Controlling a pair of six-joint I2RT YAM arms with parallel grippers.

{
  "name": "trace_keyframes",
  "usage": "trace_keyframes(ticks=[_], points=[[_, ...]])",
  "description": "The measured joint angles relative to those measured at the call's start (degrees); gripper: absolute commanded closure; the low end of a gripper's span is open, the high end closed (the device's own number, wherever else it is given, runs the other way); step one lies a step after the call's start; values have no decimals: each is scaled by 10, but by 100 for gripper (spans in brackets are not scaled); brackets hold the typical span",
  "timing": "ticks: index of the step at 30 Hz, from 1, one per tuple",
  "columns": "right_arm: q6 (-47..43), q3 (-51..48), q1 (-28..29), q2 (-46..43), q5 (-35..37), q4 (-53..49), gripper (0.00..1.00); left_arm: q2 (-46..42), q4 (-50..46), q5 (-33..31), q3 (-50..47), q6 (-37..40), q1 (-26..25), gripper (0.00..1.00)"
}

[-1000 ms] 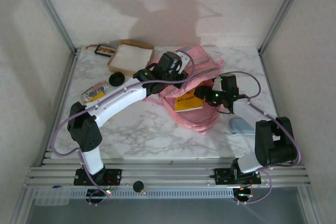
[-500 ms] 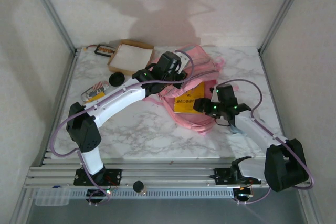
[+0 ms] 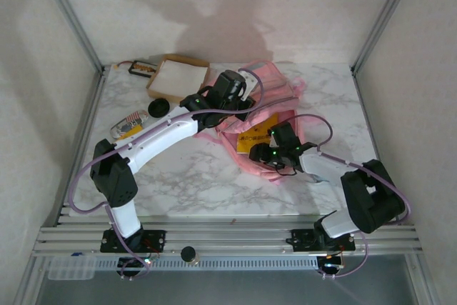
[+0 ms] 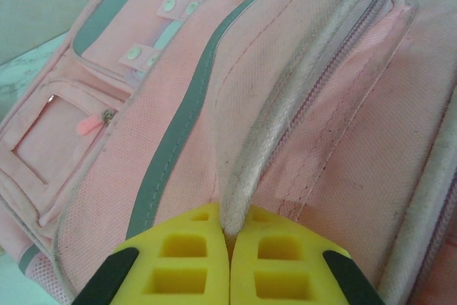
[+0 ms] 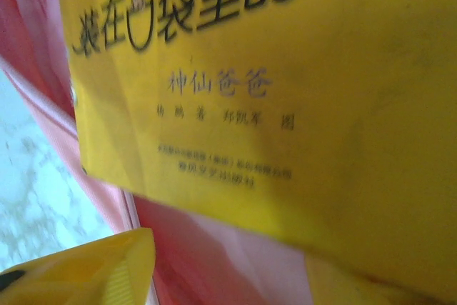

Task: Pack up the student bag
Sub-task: Place the book in the student bag, then close the student bag at the center of the table.

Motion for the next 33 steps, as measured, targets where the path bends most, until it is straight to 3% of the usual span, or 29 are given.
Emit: trace_keyframes(ticks=[14,20,28,33], points=[[3,63,-32,101,100,221,56,0,-3,17,0,0,4,100],[4,46,-35,102,85,271,51,0,-3,17,0,0,5,100],[-2,-70,-31,-139,106,205,42,0,-1,13,-3,-24,6,100],[-16,-81,-31,-301,131,90,36,0,22,25,-39,-54,6,91]])
